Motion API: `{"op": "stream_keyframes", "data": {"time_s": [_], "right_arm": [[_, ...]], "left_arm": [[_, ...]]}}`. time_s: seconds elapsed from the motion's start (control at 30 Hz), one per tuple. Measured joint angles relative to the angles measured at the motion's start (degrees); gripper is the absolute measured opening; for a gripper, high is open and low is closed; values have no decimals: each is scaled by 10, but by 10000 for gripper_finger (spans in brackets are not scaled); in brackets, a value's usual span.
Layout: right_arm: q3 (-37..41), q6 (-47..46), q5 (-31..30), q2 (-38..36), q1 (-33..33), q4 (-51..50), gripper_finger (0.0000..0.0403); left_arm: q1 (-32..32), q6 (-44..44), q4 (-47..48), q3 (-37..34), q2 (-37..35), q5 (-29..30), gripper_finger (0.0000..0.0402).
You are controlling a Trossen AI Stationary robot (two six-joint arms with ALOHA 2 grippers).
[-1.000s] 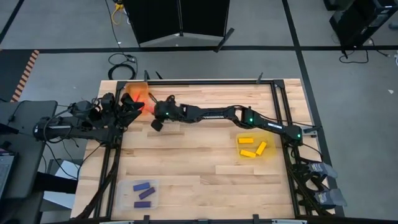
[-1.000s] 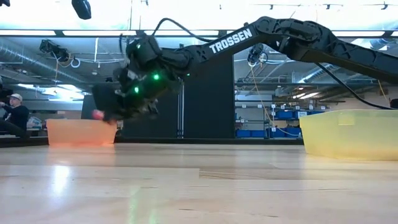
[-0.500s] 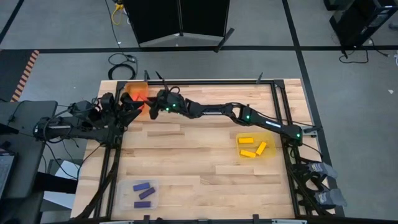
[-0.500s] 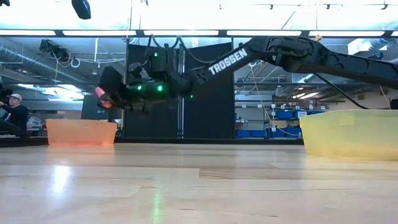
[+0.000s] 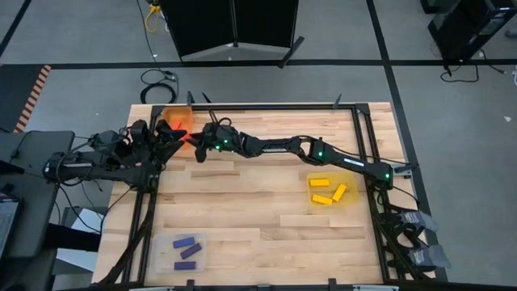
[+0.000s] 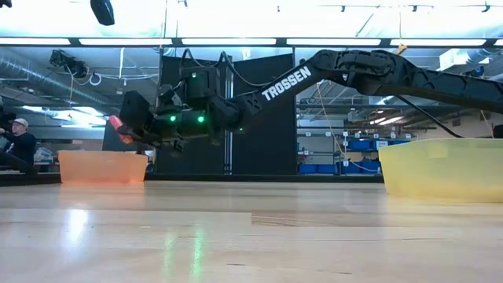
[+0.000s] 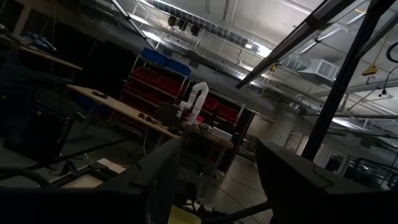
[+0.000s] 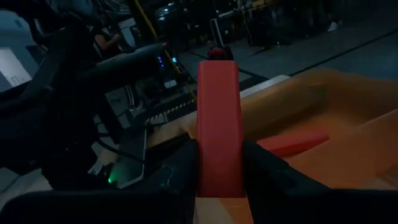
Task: Sort blocks
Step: Put the orange block into the orange transparent bin
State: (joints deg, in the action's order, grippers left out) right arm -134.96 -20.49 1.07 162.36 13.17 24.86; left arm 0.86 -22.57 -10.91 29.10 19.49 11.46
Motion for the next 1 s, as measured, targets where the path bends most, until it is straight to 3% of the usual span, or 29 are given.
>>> {"op": "stream_keyframes", "data": {"time_s": [0.3, 0.43, 0.57, 0.8, 1.0], "right_arm": [[0, 9, 2, 0, 0, 12, 108], [0, 23, 53, 0, 0, 32, 164], [0, 4, 67, 0, 5, 29, 219], [0, 7, 63, 0, 19, 36, 219], [0, 12, 201, -3, 13, -31, 212]], "left_arm": [[0, 0, -5, 0, 0, 1, 218], [0, 0, -5, 0, 0, 1, 218], [0, 2, -5, 0, 0, 4, 218], [0, 1, -5, 0, 0, 7, 218], [0, -11, 39, 0, 0, 7, 218]]}}
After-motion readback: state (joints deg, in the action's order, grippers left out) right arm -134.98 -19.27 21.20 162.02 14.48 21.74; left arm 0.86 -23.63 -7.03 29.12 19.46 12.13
